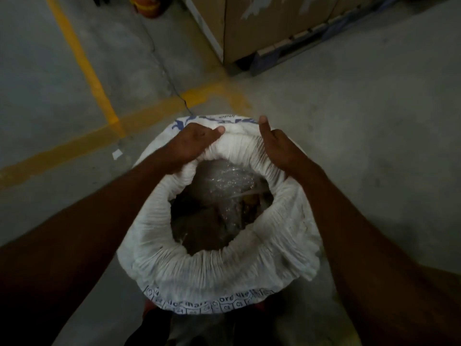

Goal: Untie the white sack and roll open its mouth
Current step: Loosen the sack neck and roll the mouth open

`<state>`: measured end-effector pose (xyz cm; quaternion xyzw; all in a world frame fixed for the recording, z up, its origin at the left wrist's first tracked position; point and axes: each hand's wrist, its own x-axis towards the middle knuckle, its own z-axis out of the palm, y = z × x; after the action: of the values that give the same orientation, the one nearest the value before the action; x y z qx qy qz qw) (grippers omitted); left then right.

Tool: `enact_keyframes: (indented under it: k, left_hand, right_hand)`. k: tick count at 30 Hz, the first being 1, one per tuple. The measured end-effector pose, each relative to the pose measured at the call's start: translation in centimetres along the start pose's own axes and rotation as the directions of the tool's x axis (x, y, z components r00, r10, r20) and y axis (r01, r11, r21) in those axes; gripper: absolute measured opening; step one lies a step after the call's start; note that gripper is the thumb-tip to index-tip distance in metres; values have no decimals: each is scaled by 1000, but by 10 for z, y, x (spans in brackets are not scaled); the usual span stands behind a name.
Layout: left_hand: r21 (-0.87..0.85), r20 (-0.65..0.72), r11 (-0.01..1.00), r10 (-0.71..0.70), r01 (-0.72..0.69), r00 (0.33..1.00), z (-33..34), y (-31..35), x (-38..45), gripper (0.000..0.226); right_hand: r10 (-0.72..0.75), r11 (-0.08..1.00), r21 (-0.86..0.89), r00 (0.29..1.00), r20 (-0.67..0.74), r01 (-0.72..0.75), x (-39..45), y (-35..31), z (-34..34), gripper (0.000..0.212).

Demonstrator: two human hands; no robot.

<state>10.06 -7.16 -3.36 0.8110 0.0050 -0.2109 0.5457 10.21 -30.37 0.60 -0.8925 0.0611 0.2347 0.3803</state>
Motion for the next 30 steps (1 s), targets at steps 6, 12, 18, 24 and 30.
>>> enact_keyframes:
  k: [6, 12, 18, 24, 30]
  left_hand:
    - [-127, 91, 977, -162, 173, 983, -6, 16, 10, 35]
    - [229, -378, 973, 81, 8, 922, 33, -7, -26, 36]
    - [415, -637, 795, -94, 444, 765, 78, -32, -103, 79]
    - [269, -610, 835, -237, 480, 756, 91, -55, -117, 58]
    - [458, -586, 770, -116, 445, 802, 81, -65, -107, 60]
  right_hand:
    - [49, 998, -53, 976, 213, -39, 17, -9, -11, 72]
    - [-11, 923, -353, 909, -417, -151, -15, 13, 41, 71]
    - [215, 872, -170, 671, -710, -459, -90, 17, 93, 78]
    - [424, 854, 98, 576, -699, -511, -101, 26, 140, 79]
    - [298, 942, 95, 674, -676, -321, -99, 48, 136, 67]
